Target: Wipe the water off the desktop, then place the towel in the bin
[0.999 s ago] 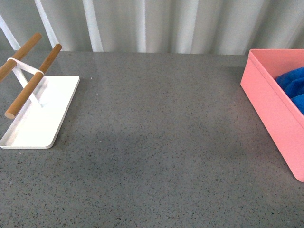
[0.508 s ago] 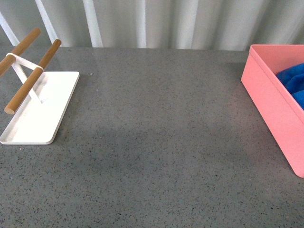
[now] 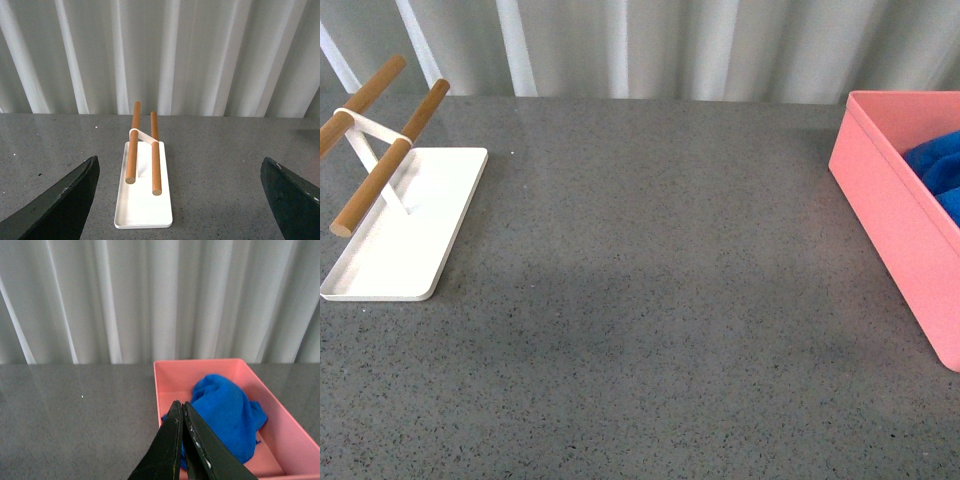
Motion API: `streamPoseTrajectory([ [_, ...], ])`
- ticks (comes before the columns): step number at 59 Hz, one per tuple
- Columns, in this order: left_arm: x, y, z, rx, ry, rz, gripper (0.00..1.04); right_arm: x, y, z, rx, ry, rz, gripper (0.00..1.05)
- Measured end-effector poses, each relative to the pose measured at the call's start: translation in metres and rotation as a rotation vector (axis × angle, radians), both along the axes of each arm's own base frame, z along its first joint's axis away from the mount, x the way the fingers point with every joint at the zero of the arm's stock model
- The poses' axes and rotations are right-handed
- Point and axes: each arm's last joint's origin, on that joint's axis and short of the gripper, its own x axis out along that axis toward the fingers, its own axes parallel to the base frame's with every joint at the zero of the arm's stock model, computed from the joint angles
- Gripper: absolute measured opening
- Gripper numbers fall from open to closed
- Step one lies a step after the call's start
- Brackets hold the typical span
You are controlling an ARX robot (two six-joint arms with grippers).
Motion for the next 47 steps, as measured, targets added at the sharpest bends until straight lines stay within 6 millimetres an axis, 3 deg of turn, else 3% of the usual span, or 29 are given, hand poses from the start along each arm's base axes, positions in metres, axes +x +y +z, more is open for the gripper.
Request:
streamPoseTrajectory([
  [8, 0.0, 0.0, 0.0, 0.0, 0.0, 0.0, 0.98, 0.0, 0.0, -0.0001, 0.0, 0.001, 0.0, 0.04],
  [26, 0.0, 0.0, 0.0, 0.0, 0.0, 0.0, 0.98, 0.0, 0.0, -0.0001, 0.0, 0.001, 0.0, 0.82],
  [32, 0.0, 0.0, 0.0, 0.0, 0.0, 0.0, 0.98, 0.0, 0.0, -0.0001, 0.0, 0.001, 0.0, 0.99],
  [47, 0.0, 0.0, 0.0, 0.0, 0.0, 0.0, 0.98, 0.0, 0.0, -0.0001, 0.004, 0.001, 0.0, 0.98],
])
